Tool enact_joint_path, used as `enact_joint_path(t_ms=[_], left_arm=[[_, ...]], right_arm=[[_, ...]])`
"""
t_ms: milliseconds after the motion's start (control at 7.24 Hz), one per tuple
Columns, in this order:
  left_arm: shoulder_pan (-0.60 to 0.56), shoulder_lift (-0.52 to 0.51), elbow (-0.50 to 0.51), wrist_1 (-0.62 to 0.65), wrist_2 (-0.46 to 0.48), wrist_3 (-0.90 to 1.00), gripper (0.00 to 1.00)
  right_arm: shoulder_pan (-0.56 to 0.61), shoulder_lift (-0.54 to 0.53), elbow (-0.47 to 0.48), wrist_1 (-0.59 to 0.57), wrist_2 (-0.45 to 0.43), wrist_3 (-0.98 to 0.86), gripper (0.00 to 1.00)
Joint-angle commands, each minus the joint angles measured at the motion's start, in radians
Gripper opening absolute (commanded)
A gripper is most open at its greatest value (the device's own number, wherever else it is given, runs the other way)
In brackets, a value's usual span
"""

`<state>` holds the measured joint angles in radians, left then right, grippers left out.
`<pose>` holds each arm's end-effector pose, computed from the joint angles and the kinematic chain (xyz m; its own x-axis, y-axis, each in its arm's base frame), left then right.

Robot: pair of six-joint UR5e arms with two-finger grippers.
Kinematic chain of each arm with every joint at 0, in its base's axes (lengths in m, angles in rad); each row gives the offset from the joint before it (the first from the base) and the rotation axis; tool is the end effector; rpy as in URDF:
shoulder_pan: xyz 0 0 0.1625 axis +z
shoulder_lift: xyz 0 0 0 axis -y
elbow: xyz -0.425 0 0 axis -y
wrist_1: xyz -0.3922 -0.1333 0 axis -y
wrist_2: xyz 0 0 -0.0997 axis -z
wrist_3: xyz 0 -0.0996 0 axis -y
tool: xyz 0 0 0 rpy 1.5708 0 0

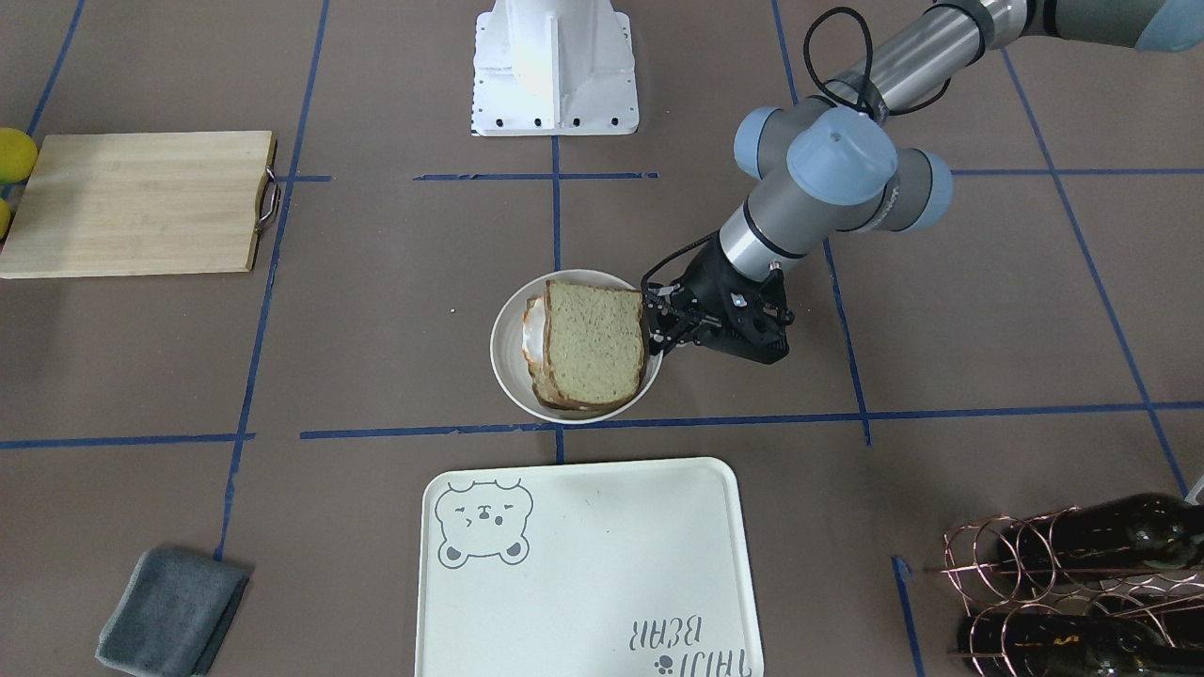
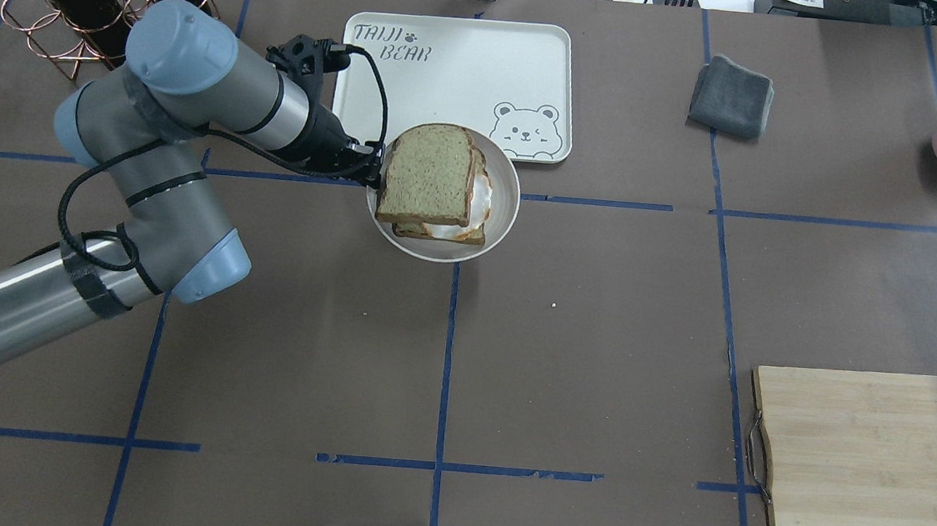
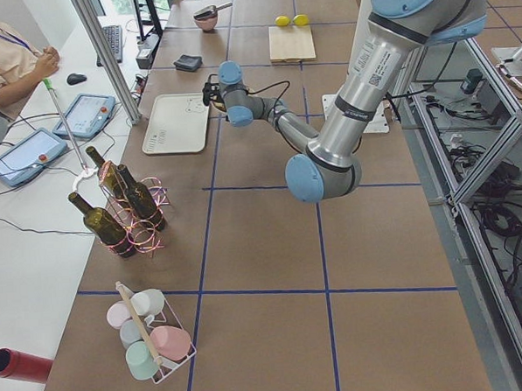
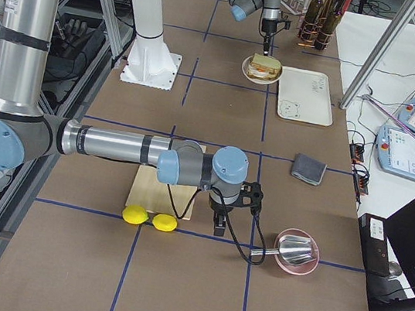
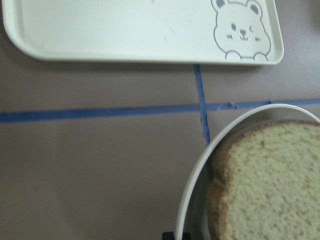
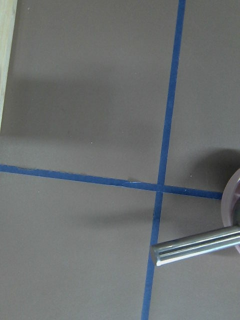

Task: Make sandwich and place on tray
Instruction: 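Lift the plate with the left gripper and carry it onto the white tray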

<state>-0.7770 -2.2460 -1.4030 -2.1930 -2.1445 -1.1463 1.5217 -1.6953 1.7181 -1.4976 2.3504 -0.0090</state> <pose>0.4626 -0.5660 0.2492 0.3759 0.1155 -0.9194 0.0924 0.9826 0.1612 0.0413 -0.4479 0.6362 0.7066 -0.1111 0.6989 0.0552 0.9932 0.1021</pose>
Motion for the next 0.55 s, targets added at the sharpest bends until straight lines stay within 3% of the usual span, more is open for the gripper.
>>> enact_joint_path(t_ms=[0,414], left_arm=[[-0.088,-0.183,0.285,-0.004,-0.072,0.062,0.0],[-0.105,-0.341,0.627,-0.178,-0.058,0.073,0.0]], right_arm=[[0.002,-0.02,0.0,0.017,-0.002,-0.005,1.0],[0.009,-0.021,0.008,0.019,-0.011,-0.006,1.0]])
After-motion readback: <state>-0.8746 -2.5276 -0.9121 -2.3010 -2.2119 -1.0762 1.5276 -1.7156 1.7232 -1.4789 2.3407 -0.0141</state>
